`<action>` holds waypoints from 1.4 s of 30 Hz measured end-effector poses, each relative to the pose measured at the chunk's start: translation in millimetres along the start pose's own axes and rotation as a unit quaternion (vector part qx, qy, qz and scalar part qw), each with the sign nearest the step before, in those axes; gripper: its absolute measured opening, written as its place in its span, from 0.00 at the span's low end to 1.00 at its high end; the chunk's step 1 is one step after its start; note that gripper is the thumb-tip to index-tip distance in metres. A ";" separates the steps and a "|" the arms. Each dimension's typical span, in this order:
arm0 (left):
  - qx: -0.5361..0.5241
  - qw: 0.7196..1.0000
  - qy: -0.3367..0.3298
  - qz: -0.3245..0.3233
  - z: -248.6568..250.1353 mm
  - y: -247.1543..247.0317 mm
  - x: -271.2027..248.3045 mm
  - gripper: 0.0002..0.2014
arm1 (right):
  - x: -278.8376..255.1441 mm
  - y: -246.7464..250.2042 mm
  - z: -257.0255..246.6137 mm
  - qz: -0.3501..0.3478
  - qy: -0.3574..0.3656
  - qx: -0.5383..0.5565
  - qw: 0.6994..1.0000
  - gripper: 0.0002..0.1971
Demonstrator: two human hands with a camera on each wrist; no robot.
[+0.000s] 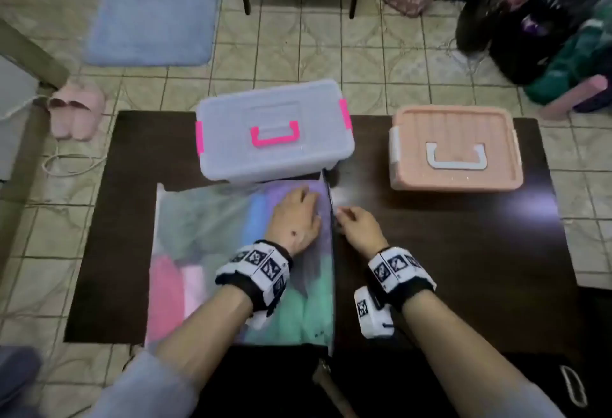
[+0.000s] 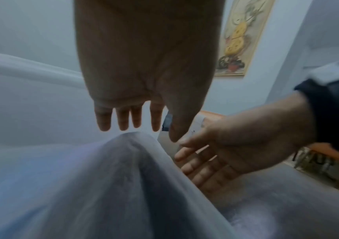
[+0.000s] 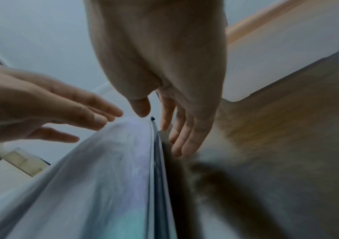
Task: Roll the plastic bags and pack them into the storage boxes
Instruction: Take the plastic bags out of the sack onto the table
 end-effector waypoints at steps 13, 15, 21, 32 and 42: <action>0.129 0.988 -0.042 -0.076 -11.1 -7.8 44.7 0.30 | 98.7 -7.7 -23.3 -0.034 0.041 0.143 0.988 0.09; 0.147 0.986 -0.039 -0.067 -12.8 -8.7 48.3 0.30 | 106.9 -10.3 -20.8 -0.033 0.055 0.144 0.987 0.11; 0.184 0.981 -0.035 -0.042 -11.2 -11.4 54.9 0.29 | 118.1 -11.8 -22.8 -0.041 0.101 0.151 0.982 0.09; 0.171 0.985 0.014 -0.028 1.0 7.0 65.2 0.14 | 93.4 -8.3 -27.6 -0.003 0.107 0.171 0.979 0.12; 0.083 0.995 -0.002 0.059 15.8 2.2 81.7 0.16 | 72.8 0.7 -12.3 0.005 0.090 0.225 0.970 0.15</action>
Point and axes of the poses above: each hand's wrist, its own x-axis towards the middle knuckle, its own y-axis out of the back of the hand, z = x × y, the point moved 10 cm from there along x, towards the middle knuckle, and after that the axes turned 3 degrees about -z, right-handed, at the moved point
